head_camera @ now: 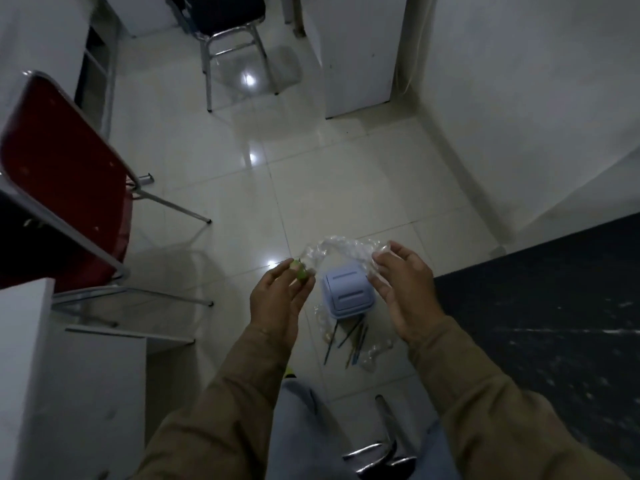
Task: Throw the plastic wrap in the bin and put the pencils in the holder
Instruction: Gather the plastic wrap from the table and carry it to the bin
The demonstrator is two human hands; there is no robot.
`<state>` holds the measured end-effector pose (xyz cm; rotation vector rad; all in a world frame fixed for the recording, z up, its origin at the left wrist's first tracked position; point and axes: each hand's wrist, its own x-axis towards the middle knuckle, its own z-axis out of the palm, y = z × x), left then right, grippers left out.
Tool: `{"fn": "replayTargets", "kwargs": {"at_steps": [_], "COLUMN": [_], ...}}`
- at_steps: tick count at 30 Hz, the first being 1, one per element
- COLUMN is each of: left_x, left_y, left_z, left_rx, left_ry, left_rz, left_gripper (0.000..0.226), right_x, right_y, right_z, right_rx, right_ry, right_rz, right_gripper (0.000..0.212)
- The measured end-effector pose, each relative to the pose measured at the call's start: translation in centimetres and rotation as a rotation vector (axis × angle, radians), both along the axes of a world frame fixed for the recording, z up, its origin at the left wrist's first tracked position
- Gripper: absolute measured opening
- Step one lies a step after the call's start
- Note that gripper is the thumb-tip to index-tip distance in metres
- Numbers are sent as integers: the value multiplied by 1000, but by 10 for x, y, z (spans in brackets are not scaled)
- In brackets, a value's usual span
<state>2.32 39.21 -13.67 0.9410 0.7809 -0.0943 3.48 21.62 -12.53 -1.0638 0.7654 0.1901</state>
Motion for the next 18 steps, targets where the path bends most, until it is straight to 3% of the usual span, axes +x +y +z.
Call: {"fn": "replayTargets", "kwargs": {"at_steps": [10,18], "left_x": [-23,-102], "left_y": [9,8], "left_z": [-127,-181], "left_rx": [-41,-49], "left_ry": [-94,-156], "left_rz": [48,-41], "left_gripper": [34,27], "right_x": [-19,-107], "right_y": [36,14], "right_z": [-123,-183], "right_rx": [47,-85], "right_ry": [-64,-123], "right_rz": [-124,36], "right_gripper": [41,39]}}
